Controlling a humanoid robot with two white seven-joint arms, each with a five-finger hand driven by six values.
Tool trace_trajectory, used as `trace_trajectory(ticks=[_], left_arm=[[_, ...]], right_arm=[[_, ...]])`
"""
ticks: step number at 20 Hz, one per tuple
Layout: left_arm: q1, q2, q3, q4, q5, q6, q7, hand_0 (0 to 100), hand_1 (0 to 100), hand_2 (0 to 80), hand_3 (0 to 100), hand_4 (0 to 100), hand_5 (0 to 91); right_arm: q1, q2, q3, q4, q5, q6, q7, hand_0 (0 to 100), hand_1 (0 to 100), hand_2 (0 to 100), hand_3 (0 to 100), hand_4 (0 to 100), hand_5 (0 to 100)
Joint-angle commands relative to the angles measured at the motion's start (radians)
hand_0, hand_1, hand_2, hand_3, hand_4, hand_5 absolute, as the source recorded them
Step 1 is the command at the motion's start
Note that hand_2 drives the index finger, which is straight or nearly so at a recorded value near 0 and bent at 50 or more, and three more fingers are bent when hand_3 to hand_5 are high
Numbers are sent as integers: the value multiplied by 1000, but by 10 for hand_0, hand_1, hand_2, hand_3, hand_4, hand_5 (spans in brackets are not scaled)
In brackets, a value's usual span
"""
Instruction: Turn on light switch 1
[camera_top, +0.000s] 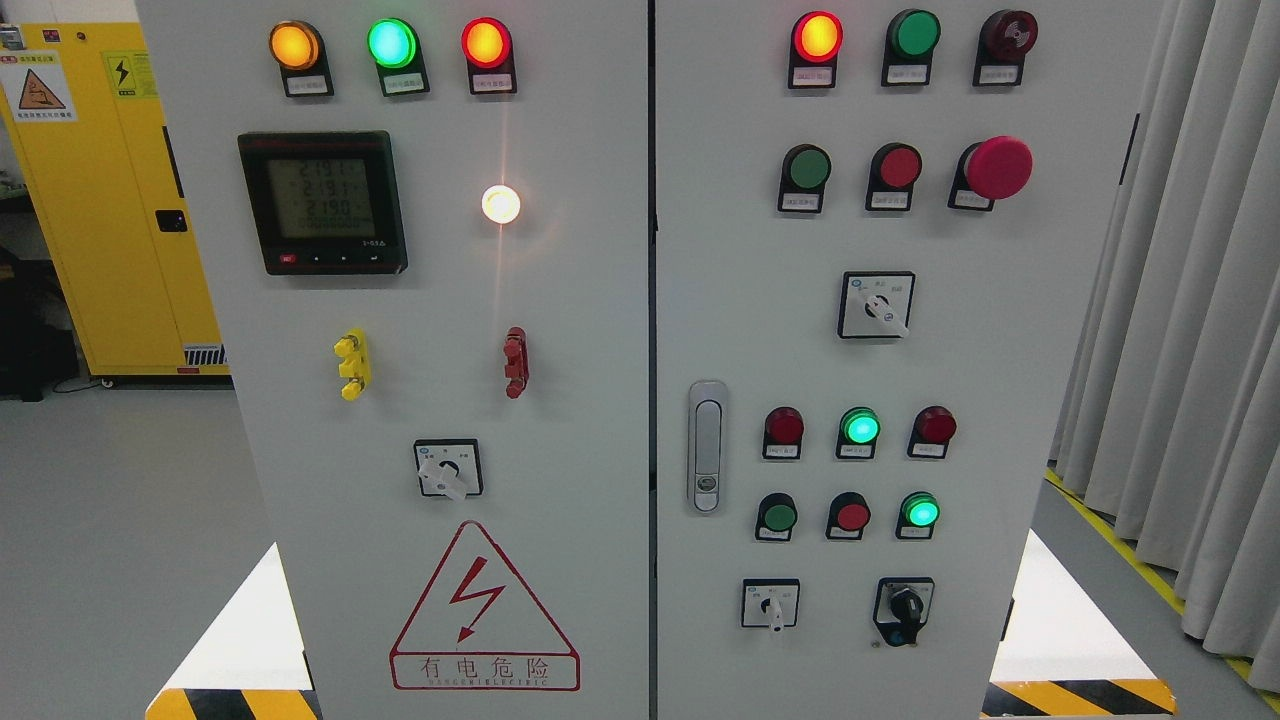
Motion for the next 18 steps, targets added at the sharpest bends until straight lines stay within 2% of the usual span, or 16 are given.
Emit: trace_trajectory(ticks=[1, 3, 5, 6, 8, 9, 13, 18], left_arm=[[-35, -6, -19, 704, -7, 87, -38, 0, 373, 53, 255, 294, 0], [-70, -5, -31, 768, -12, 182, -44, 5, 366, 0, 176, 234, 0], [-92, -2, -33, 807, -12, 242, -105, 22, 356, 0, 12, 113, 0], [-101, 0, -33, 833, -12, 264, -142, 23, 354, 0, 7, 113, 0], [-125, 3, -35, 891, -14, 307, -213, 31, 323, 0, 0, 0, 0], [-139, 3, -35, 913, -20, 331, -239, 33, 309, 0, 0, 0, 0], [-148, 1, -76, 924, -38, 371, -238, 32, 262, 0, 0, 0, 0], [-158, -11, -79, 924, -38, 377, -187, 28, 197, 0, 0, 0, 0]], right_arm=[[0, 0, 0, 0, -29, 1, 1, 0, 500, 40, 0, 0, 0], [0, 0, 0, 0, -29, 1, 1, 0, 500, 40, 0, 0, 0], [0, 0, 0, 0, -29, 1, 1, 0, 500, 40, 0, 0, 0], [0, 0, 0, 0, -29, 1, 1, 0, 500, 40, 0, 0, 0], [0, 0, 0, 0, -29, 1, -1, 0, 500, 40, 0, 0, 0], [0, 0, 0, 0, -29, 1, -1, 0, 500, 40, 0, 0, 0], [0, 0, 0, 0, -29, 1, -1, 0, 500, 40, 0, 0, 0], [0, 0, 0, 0, -29, 1, 1, 0, 500, 40, 0, 0, 0]])
